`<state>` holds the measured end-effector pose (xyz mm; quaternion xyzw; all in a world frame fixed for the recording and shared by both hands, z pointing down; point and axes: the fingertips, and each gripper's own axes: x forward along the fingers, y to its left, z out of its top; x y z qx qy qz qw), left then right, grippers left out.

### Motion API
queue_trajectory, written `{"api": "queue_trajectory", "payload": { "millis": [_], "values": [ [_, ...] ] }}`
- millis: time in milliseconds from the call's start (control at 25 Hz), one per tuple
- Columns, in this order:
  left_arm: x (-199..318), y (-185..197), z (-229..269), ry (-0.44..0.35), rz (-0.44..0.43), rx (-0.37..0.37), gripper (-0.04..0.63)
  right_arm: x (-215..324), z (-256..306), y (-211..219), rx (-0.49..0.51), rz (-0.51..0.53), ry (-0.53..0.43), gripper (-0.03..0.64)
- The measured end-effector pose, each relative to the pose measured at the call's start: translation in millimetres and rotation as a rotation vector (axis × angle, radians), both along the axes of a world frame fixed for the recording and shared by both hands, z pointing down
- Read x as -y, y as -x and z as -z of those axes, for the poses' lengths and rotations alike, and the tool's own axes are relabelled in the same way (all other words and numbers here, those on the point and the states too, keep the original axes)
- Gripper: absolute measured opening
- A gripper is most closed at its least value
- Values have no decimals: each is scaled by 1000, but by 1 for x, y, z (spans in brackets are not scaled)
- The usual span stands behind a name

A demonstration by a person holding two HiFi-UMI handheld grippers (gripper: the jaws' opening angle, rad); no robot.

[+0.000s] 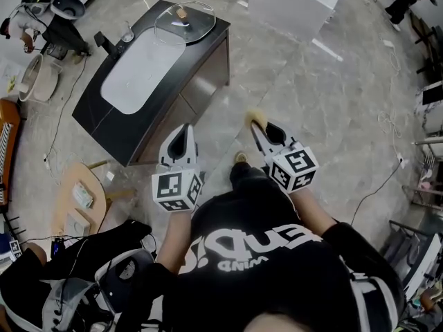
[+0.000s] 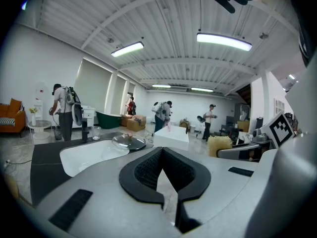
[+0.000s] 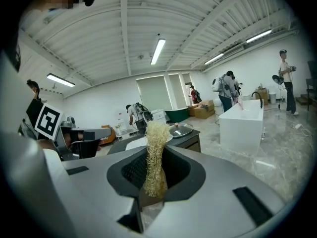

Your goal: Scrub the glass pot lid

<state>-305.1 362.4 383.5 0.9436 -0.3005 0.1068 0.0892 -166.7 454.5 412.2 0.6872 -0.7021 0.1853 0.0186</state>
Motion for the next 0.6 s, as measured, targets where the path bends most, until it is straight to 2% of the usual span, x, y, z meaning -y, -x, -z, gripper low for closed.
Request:
{"api": "queue_trajectory", "payload": {
  "millis": [320, 600],
  "values": [
    [39, -49, 1, -8, 45, -6, 14, 43, -4, -48, 1, 58, 9, 48],
    [61, -76, 0, -15, 99, -6, 14, 71, -5, -84, 3, 102, 3, 48]
  ]
}}
